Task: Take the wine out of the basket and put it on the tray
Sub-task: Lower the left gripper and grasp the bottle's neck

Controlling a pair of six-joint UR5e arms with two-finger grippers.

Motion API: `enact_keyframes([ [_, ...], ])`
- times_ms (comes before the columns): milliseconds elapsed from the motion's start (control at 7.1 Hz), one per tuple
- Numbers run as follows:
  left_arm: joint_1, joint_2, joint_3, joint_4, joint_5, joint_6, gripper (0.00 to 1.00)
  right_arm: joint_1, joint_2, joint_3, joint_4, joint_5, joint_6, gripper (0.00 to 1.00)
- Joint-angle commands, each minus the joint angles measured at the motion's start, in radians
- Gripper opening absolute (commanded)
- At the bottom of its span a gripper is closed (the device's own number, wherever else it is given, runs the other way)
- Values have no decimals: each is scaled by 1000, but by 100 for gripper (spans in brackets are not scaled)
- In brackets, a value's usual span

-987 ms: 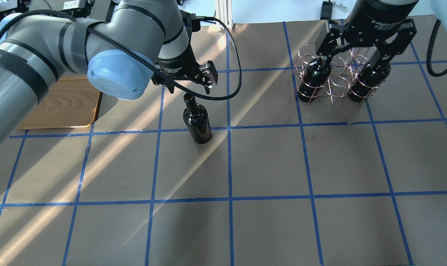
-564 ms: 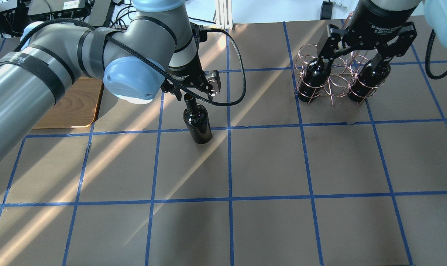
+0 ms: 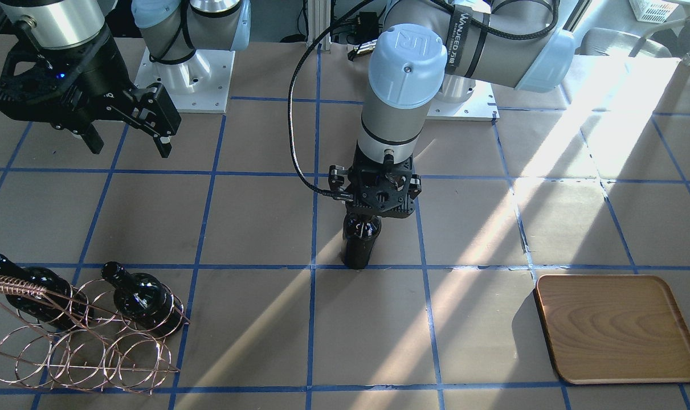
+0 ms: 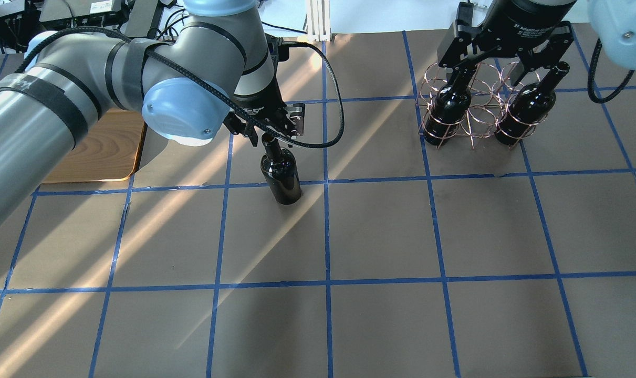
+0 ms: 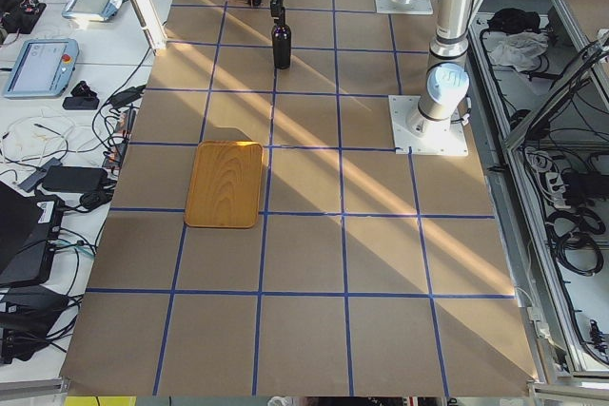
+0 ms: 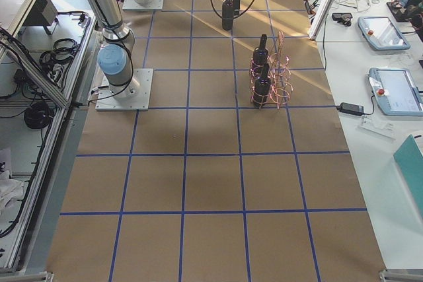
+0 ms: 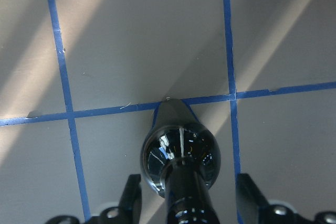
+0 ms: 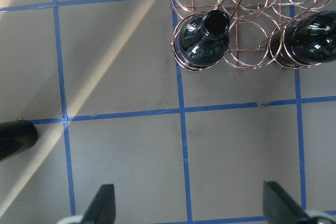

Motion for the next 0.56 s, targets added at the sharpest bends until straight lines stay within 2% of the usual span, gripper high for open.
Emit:
enact_keyframes([
  [0,5,-1,0,-9,-1,0,50,2,-3,0,-5,-12,-5,100],
  [141,5,-1,0,-23,-1,0,17,2,-3,2,-5,-12,-5,100],
  [282,5,-4,0,-23,-6,-1,0,2,-3,0,-6,-12,-3,100],
  [423,5,-4,0,-24,-6,-1,0,2,-3,0,-6,-11,-3,100],
])
